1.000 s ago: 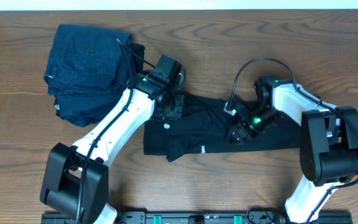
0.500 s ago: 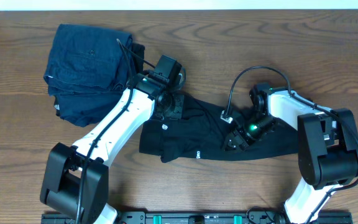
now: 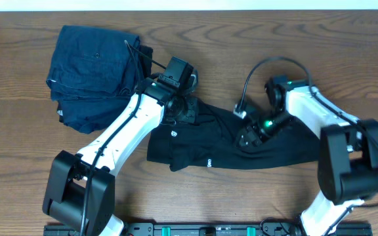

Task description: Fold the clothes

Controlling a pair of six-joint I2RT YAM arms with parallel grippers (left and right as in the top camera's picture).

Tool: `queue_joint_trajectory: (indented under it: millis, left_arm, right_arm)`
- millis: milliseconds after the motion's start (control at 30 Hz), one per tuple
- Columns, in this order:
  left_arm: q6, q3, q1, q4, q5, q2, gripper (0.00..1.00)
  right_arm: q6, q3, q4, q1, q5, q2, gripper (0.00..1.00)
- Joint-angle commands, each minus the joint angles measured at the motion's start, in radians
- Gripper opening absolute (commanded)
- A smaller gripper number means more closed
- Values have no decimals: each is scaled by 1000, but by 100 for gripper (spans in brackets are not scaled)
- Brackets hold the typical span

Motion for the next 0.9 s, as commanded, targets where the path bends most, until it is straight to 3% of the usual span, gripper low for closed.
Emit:
queue_joint_trajectory:
  millis: [0,167,300,600,867]
  left_arm:
    - [10,-5,-8,2,56,4,10]
    - [9,-7,-26,3,55,11,11]
    - [8,-11,-41,3,52,45,10]
    - [9,-12,-35,27,14,209,6]
    - [-36,-13,-10,37,-47,256,6]
  right_arm:
    - [90,34,19,-39,79,-90,51]
    - [374,33,45,-112,434,-130,51]
    - [530,-5,68,-164,637,-121,41]
    - [592,-151,271,-293,777,-111,22]
    - [617,-237,446,-447,769,-34,15]
